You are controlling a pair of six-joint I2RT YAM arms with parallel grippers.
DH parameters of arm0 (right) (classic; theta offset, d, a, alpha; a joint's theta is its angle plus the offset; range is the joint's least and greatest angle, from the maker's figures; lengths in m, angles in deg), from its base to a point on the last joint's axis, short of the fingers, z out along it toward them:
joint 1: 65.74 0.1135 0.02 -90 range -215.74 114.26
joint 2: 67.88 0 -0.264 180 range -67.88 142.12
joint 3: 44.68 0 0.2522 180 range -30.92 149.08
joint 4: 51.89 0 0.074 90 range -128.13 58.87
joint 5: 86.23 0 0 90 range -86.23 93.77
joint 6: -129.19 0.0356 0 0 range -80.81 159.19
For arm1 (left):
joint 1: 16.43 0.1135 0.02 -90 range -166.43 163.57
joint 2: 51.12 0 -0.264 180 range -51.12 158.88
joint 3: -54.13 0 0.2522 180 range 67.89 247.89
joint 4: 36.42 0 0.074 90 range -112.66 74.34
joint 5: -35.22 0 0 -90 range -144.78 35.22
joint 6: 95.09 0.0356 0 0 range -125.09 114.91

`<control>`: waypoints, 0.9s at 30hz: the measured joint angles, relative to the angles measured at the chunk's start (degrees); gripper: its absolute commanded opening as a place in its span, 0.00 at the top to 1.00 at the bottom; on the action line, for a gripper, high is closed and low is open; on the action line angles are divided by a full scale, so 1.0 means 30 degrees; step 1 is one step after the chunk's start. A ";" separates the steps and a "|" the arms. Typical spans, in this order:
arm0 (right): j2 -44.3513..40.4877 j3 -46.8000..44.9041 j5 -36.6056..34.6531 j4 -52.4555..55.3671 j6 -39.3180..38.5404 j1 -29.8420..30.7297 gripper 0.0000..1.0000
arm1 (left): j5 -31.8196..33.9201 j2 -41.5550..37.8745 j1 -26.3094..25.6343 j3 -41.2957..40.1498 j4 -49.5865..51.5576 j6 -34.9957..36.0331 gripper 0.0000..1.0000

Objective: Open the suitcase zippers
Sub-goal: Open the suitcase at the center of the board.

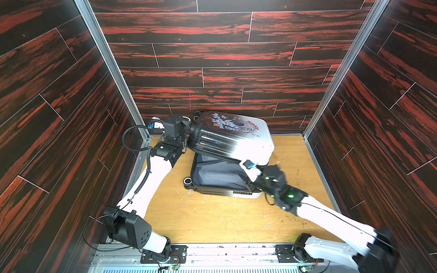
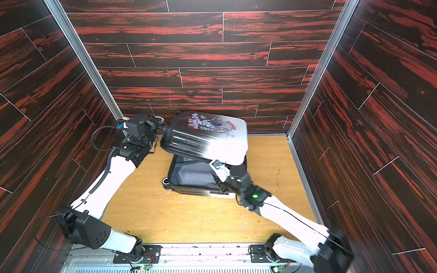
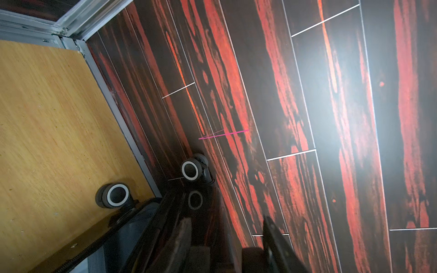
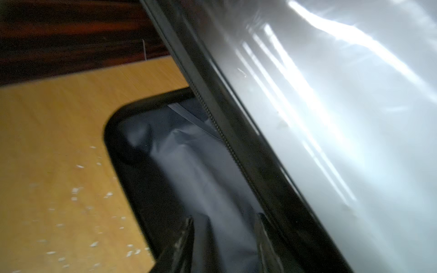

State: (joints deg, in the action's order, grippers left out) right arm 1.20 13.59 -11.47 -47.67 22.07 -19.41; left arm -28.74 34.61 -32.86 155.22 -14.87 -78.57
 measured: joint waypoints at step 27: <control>1.5540 2.0924 -0.1137 -0.6346 -0.0546 -0.5923 0.39 | 0.2805 -0.6295 -0.0940 -0.1982 0.6105 0.7519 0.00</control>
State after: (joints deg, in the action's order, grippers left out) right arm 47.82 76.37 -14.88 -66.70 20.43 -37.18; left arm -20.32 15.73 -35.68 149.27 3.45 -56.01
